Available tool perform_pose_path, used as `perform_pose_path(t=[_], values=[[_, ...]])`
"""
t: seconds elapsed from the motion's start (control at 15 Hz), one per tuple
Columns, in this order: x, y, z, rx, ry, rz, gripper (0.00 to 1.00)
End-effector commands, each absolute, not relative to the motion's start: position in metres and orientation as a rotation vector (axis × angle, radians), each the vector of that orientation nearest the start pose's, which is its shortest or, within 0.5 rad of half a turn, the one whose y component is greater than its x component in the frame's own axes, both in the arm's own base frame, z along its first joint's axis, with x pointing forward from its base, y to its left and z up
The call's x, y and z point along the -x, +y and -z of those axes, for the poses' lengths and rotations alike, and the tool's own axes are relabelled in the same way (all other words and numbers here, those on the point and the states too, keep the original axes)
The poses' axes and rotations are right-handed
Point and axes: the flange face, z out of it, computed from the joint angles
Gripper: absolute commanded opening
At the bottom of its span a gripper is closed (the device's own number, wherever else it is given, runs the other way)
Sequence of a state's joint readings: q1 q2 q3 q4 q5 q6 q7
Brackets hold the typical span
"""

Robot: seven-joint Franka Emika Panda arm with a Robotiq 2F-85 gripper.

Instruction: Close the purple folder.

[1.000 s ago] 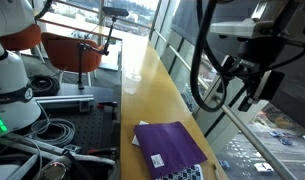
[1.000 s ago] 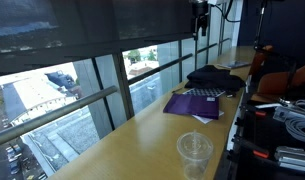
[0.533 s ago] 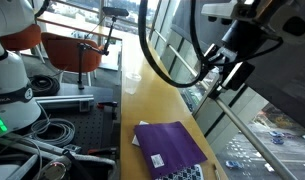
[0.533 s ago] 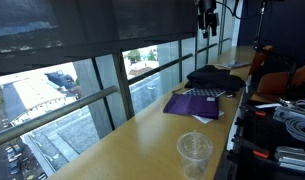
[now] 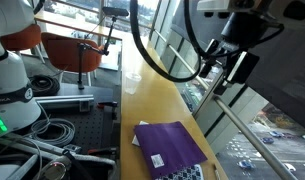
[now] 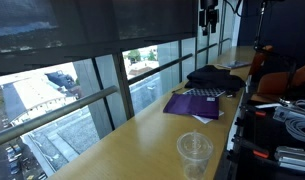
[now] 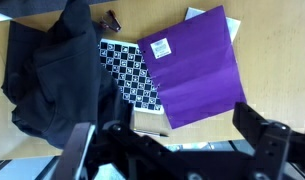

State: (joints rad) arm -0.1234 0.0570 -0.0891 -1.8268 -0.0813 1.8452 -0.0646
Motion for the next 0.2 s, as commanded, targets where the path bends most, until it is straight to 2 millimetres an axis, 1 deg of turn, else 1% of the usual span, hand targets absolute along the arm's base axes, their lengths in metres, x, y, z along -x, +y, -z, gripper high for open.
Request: perform_pose_path(t=[0.0,0.13], values=[[-0.5605,-0.1268,-0.4944,3.212,0.200,-0.082,1.00],[-0.5603,-0.1269,-0.4940,3.212,0.199,-0.083,1.00]])
